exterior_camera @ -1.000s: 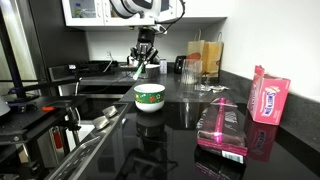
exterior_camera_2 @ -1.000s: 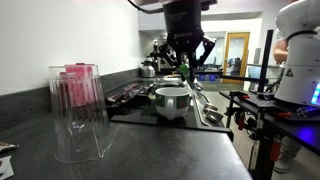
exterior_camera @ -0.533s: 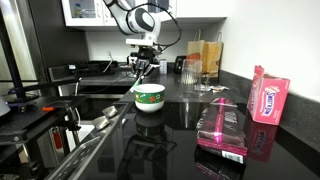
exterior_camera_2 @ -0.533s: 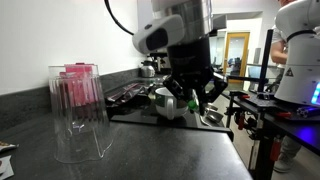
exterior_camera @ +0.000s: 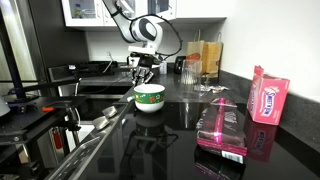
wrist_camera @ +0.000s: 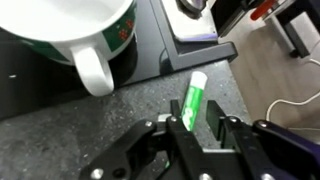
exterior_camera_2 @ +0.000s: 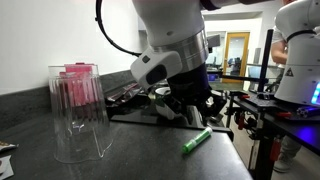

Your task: Remove the marker out of the cup

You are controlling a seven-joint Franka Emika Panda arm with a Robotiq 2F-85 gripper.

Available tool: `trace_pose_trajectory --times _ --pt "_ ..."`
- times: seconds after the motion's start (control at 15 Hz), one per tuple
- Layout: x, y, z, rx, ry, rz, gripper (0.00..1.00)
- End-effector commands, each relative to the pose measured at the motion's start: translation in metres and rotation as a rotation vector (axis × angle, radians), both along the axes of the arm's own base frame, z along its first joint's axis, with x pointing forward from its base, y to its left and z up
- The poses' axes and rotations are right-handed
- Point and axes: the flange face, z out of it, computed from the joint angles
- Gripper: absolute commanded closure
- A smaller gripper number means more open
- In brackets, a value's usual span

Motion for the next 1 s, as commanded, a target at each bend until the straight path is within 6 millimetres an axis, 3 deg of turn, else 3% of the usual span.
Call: trace_pose_trajectory --times 0.0,0.27,0.33,0.93 --pt "0.006 0.007 0.005 0.019 -0.002 0.068 0.32" --pt "0.018 0.011 0.023 0.085 -0.075 0.080 0.03" --pt "0.022 0.011 0.029 0.105 -0.082 0.078 0.00" --pt "0.028 -0.011 0.105 0.315 -0.215 0.081 0.00"
